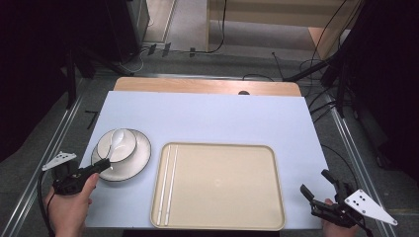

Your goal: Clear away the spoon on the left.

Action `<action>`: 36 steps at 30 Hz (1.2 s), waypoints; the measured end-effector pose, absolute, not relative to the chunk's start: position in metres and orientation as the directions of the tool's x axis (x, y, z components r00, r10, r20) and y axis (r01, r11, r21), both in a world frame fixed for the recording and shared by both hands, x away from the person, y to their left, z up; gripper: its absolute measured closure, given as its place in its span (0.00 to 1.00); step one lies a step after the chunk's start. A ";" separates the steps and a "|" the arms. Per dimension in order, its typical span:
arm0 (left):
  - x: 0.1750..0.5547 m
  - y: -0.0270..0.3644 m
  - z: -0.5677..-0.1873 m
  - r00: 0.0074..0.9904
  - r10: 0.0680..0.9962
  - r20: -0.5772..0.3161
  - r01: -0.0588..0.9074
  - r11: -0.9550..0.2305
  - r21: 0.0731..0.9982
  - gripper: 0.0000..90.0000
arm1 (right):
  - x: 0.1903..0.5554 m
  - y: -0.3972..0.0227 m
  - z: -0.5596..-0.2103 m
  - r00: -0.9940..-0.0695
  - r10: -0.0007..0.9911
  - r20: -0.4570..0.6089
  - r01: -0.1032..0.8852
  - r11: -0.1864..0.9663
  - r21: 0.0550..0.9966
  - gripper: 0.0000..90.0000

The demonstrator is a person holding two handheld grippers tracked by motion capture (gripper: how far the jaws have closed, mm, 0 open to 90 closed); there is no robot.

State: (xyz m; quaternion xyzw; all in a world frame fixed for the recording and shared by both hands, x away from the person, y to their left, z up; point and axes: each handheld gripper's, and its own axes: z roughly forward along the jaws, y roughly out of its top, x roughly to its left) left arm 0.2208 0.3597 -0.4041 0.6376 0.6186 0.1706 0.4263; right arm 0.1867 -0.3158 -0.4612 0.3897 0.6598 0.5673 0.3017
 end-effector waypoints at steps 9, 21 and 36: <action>0.216 0.358 -0.398 0.215 0.933 -0.290 0.605 0.105 0.789 0.97 | 0.187 -0.315 -0.461 -0.514 0.856 0.043 0.171 0.053 0.984 0.14; 0.209 0.342 -0.388 0.293 0.908 -0.298 0.555 0.092 0.827 0.97 | 0.186 -0.316 -0.461 -0.510 0.859 0.040 0.168 0.053 0.984 0.14; 0.208 0.305 -0.387 0.380 0.876 -0.298 0.543 0.050 0.838 0.97 | 0.186 -0.317 -0.461 -0.510 0.859 0.037 0.164 0.055 0.985 0.14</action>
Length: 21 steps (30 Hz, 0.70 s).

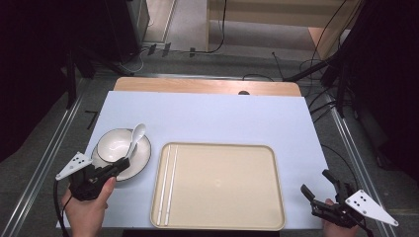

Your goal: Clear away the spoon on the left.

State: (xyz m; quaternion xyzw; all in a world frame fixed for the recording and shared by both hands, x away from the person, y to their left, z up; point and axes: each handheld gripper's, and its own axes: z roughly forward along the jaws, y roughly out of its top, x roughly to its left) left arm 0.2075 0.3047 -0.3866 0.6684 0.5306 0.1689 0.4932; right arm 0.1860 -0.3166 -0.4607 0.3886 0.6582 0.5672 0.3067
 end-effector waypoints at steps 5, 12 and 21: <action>0.209 0.296 -0.389 0.398 0.867 -0.301 0.545 0.041 0.837 0.97 | 0.185 -0.316 -0.460 -0.512 0.858 0.041 0.167 0.053 0.985 0.14; 0.212 0.282 -0.392 0.425 0.853 -0.303 0.551 0.021 0.834 0.97 | 0.185 -0.316 -0.460 -0.511 0.859 0.039 0.165 0.054 0.985 0.14; 0.217 0.264 -0.400 0.453 0.834 -0.314 0.561 0.007 0.828 0.97 | 0.186 -0.317 -0.460 -0.511 0.859 0.034 0.162 0.057 0.985 0.14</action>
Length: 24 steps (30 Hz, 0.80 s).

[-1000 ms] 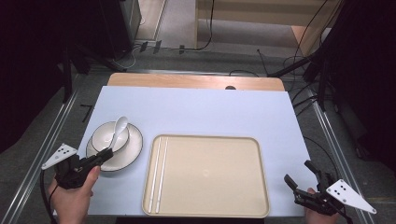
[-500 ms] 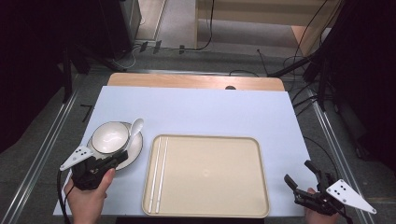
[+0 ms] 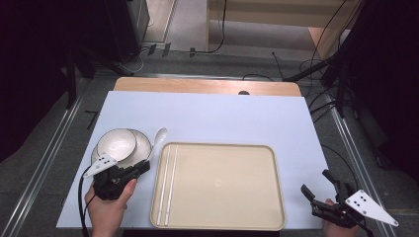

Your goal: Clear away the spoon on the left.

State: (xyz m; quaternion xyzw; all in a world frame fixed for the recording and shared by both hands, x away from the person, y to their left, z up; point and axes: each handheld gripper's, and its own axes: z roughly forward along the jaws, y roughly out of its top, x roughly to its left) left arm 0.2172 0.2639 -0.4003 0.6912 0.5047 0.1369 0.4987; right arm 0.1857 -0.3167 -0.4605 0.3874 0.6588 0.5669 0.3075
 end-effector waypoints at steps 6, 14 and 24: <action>0.221 0.250 -0.406 0.468 0.822 -0.324 0.565 0.004 0.825 0.97 | 0.185 -0.317 -0.460 -0.510 0.859 0.038 0.163 0.054 0.985 0.14; 0.230 0.233 -0.420 0.469 0.813 -0.345 0.593 -0.001 0.805 0.97 | 0.185 -0.318 -0.460 -0.509 0.860 0.036 0.161 0.054 0.985 0.14; 0.243 0.211 -0.441 0.452 0.818 -0.356 0.634 -0.013 0.773 0.97 | 0.185 -0.319 -0.460 -0.508 0.860 0.036 0.161 0.053 0.986 0.14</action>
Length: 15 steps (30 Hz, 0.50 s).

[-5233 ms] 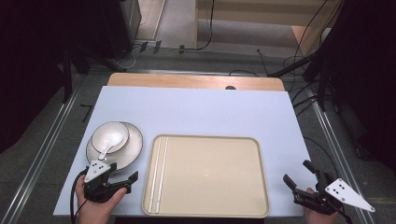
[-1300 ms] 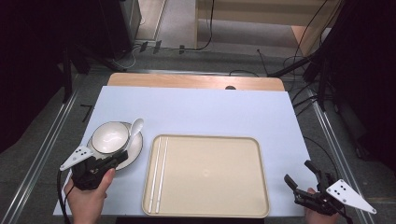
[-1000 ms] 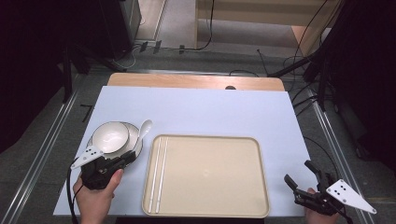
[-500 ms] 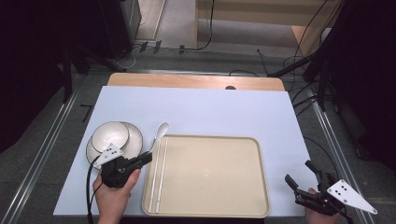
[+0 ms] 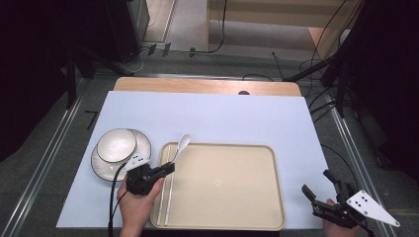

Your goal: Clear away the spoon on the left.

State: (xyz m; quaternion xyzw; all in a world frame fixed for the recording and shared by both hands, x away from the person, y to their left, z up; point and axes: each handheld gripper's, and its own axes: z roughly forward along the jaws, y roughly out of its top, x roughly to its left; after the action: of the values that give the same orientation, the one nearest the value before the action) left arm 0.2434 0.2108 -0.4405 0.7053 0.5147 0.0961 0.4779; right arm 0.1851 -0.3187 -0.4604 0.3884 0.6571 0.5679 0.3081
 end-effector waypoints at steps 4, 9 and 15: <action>0.247 0.205 -0.445 0.445 0.821 -0.358 0.648 -0.019 0.762 0.97 | 0.185 -0.319 -0.460 -0.507 0.861 0.035 0.159 0.054 0.986 0.14; 0.251 0.198 -0.450 0.422 0.831 -0.363 0.668 -0.014 0.744 0.97 | 0.185 -0.319 -0.461 -0.508 0.861 0.037 0.161 0.052 0.986 0.14; 0.254 0.195 -0.453 0.400 0.836 -0.376 0.687 -0.002 0.726 0.97 | 0.185 -0.319 -0.461 -0.507 0.861 0.037 0.161 0.052 0.986 0.14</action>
State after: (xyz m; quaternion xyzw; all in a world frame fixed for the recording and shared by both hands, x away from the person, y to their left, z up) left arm 0.2538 0.1947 -0.4530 0.7030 0.5417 0.0818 0.4535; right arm 0.1852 -0.3194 -0.4606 0.3892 0.6565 0.5679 0.3083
